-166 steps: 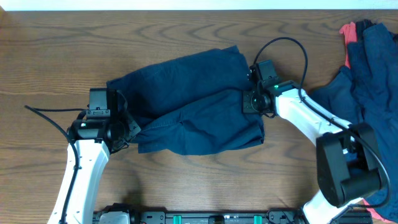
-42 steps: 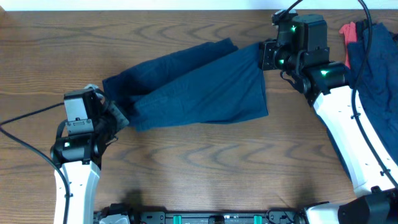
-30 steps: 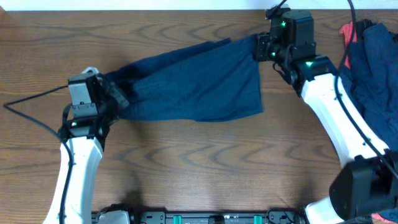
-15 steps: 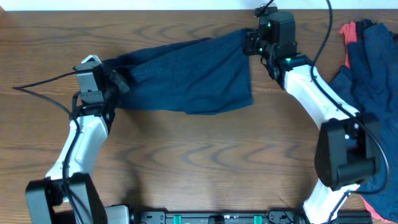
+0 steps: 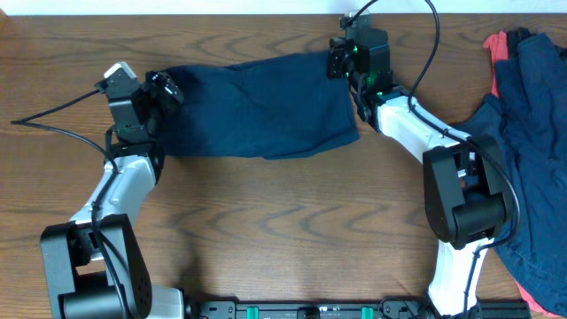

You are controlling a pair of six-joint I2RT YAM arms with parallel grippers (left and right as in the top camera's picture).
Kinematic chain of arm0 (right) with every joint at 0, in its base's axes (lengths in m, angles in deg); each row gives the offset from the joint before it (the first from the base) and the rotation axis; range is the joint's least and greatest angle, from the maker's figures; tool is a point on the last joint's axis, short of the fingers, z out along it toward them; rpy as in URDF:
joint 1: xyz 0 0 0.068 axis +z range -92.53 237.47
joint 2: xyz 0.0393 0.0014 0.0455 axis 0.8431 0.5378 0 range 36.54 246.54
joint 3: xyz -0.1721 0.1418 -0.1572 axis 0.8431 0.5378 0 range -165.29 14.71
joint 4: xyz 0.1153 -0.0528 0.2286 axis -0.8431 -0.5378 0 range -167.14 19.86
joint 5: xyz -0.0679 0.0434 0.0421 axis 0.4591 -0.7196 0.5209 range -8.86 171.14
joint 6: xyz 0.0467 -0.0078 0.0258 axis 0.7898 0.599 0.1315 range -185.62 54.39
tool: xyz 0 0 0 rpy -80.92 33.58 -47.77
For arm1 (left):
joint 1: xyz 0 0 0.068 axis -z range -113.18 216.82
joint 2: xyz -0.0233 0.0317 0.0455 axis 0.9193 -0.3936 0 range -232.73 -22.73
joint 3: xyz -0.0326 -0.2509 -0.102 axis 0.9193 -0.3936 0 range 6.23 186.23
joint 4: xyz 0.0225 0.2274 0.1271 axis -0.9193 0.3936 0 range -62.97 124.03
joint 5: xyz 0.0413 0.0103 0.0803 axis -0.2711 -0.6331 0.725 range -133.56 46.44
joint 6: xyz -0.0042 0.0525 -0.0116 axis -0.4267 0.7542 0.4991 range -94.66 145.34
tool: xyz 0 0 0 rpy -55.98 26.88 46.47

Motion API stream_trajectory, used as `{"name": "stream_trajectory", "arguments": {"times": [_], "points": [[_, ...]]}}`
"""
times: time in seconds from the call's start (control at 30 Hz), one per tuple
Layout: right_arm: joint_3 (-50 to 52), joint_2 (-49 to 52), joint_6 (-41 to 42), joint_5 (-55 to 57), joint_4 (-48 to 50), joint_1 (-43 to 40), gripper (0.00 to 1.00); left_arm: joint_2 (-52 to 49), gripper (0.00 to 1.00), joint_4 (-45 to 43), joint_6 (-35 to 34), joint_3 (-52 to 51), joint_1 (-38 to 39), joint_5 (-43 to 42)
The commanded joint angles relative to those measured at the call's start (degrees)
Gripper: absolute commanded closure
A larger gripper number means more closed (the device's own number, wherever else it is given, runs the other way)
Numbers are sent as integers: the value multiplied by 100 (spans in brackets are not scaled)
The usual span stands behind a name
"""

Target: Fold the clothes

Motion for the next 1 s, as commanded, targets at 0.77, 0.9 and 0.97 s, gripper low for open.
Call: {"name": "stream_trajectory", "arguments": {"times": [0.77,0.9,0.97], "points": [[28,-693,291,-1541,-5211,-258,34,365,12,2997,581,66,-153,-1991],[101,-608,291,-1541,-5191,-249,34,334,12,3156,581,61,-153,-1993],[103,-496,291,-1543,-5171,-245,34,332,12,3222,581,59,-153,-1991]]}}
